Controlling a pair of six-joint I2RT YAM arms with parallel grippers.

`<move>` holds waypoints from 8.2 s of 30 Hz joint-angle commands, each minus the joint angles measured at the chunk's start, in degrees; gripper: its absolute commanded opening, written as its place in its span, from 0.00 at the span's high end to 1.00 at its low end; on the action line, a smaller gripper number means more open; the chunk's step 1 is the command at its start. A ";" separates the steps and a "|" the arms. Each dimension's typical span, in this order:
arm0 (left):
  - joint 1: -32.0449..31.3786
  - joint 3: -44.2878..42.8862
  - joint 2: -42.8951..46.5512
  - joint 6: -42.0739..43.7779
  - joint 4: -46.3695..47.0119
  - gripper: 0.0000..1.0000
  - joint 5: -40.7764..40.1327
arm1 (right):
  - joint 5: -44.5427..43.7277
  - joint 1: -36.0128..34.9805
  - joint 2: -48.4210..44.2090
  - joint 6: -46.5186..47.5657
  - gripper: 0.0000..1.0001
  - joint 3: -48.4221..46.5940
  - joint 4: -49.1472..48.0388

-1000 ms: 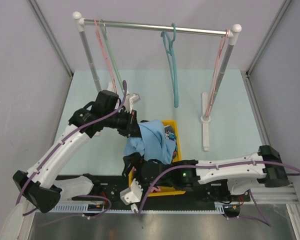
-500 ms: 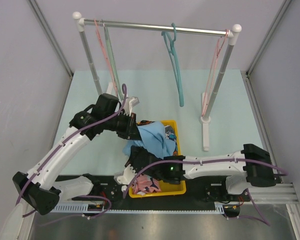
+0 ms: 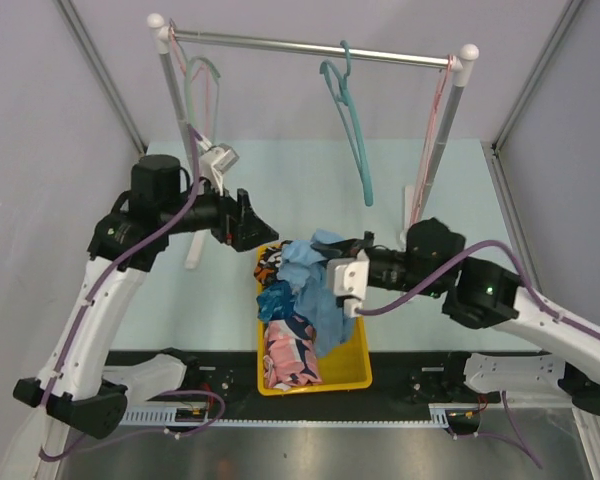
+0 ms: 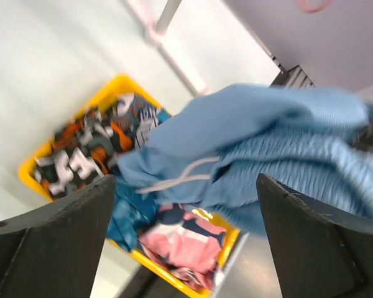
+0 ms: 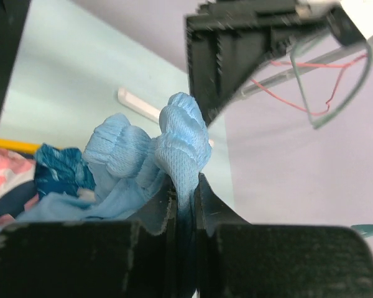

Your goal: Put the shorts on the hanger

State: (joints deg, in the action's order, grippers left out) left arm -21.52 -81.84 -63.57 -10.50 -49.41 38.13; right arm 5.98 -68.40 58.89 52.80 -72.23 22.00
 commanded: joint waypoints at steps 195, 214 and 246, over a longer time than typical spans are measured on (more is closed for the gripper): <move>-5.38 42.92 18.04 48.29 8.56 0.48 -2.80 | 10.28 12.41 -19.51 -15.61 0.35 42.18 -13.62; -5.38 22.17 24.11 36.70 4.32 0.10 3.97 | 26.28 19.25 -10.99 -22.36 0.08 -12.84 44.55; -5.38 19.79 26.13 25.27 14.08 0.09 1.33 | -3.95 56.45 3.07 -71.87 0.44 -18.57 5.96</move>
State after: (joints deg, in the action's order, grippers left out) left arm -26.61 -61.63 -38.06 15.92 -37.60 40.49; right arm 4.69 -12.14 61.45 -18.24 -91.42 34.65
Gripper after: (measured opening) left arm 0.908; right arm 0.558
